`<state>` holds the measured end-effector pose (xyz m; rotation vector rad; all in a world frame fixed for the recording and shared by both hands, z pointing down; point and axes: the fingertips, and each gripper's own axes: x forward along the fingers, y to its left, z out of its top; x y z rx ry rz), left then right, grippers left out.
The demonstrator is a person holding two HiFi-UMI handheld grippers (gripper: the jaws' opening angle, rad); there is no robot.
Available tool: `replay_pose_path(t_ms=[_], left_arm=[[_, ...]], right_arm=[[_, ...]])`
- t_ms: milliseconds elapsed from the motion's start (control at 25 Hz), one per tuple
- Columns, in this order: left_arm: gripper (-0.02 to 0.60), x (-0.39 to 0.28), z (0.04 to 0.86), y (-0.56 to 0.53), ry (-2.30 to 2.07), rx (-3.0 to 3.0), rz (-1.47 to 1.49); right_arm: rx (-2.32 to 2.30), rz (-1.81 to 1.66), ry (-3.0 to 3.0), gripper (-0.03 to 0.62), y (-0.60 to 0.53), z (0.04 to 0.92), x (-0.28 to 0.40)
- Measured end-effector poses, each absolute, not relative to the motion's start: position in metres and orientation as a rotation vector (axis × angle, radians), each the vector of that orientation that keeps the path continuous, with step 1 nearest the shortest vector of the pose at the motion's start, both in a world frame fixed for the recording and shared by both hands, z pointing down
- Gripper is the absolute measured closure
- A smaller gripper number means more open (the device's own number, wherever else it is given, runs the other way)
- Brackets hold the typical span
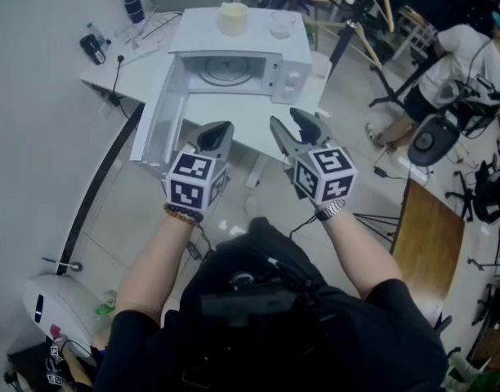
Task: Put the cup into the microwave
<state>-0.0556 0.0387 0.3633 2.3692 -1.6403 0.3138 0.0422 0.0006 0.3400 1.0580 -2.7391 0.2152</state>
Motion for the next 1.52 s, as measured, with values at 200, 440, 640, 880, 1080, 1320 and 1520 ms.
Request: replay_pose_path(t_ms=[200, 440, 640, 880, 1080, 1320, 1520], left_arm=[[0.581, -0.057, 0.365, 0.016, -1.634, 2.382, 0.33], [0.581, -0.067, 0.365, -0.021, -1.637, 2.382, 0.339], [0.581, -0.066, 0.365, -0.055, -1.622, 2.387, 0.344], [0.581, -0.068, 0.369, -0.094, -1.611, 2.369, 0.353], [0.581, -0.068, 0.372, -0.122, -1.623, 2.362, 0.365], [0.581, -0.069, 0.375, -0.149, -1.634, 2.339, 0.372], [0.581, -0.071, 0.374, -0.168, -1.647, 2.326, 0.366]], right_arm=[[1.095, 0.227, -2.729, 0.335, -0.032, 0.341, 0.042], [1.132, 0.231, -2.719, 0.292, -0.076, 0.34, 0.037], [1.169, 0.242, -2.7, 0.27, -0.12, 0.341, 0.039], [1.203, 0.256, -2.686, 0.212, -0.171, 0.339, 0.04], [1.191, 0.267, -2.679, 0.195, -0.205, 0.341, 0.038], [1.166, 0.274, -2.677, 0.178, -0.243, 0.344, 0.032], [1.151, 0.274, -2.661, 0.169, -0.276, 0.347, 0.025]])
